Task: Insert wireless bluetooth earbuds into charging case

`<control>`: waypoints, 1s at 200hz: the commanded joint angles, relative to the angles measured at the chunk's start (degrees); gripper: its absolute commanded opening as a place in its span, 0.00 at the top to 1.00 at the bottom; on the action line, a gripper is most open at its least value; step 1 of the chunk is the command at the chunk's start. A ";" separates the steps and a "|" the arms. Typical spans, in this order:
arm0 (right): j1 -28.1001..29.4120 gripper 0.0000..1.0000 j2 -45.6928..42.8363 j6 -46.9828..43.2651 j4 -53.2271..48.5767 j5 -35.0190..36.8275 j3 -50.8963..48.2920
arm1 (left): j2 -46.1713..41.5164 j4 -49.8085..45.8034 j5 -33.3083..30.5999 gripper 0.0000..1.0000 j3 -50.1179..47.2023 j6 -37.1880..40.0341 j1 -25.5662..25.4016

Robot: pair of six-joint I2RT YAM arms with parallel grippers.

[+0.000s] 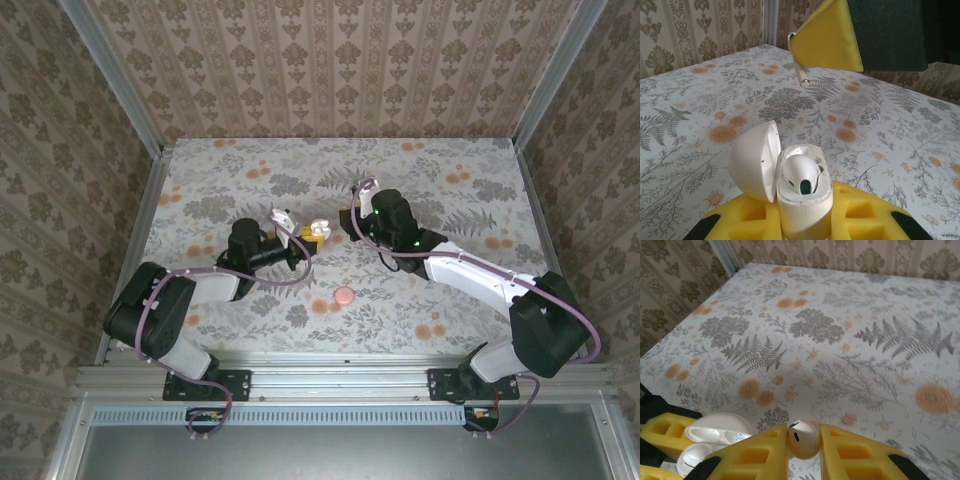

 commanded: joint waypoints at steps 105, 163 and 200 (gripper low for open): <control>0.81 0.78 -0.41 -20.46 10.67 -9.84 -2.56 | -1.61 0.42 2.02 0.86 1.85 -1.36 -0.12; 0.83 0.78 -1.11 -32.29 10.14 -11.94 -3.82 | -2.39 -0.08 2.48 0.86 1.86 -1.00 0.06; 0.82 0.78 -1.05 -36.87 11.30 -14.12 -4.54 | -2.90 -0.45 2.77 0.86 1.86 -0.85 0.09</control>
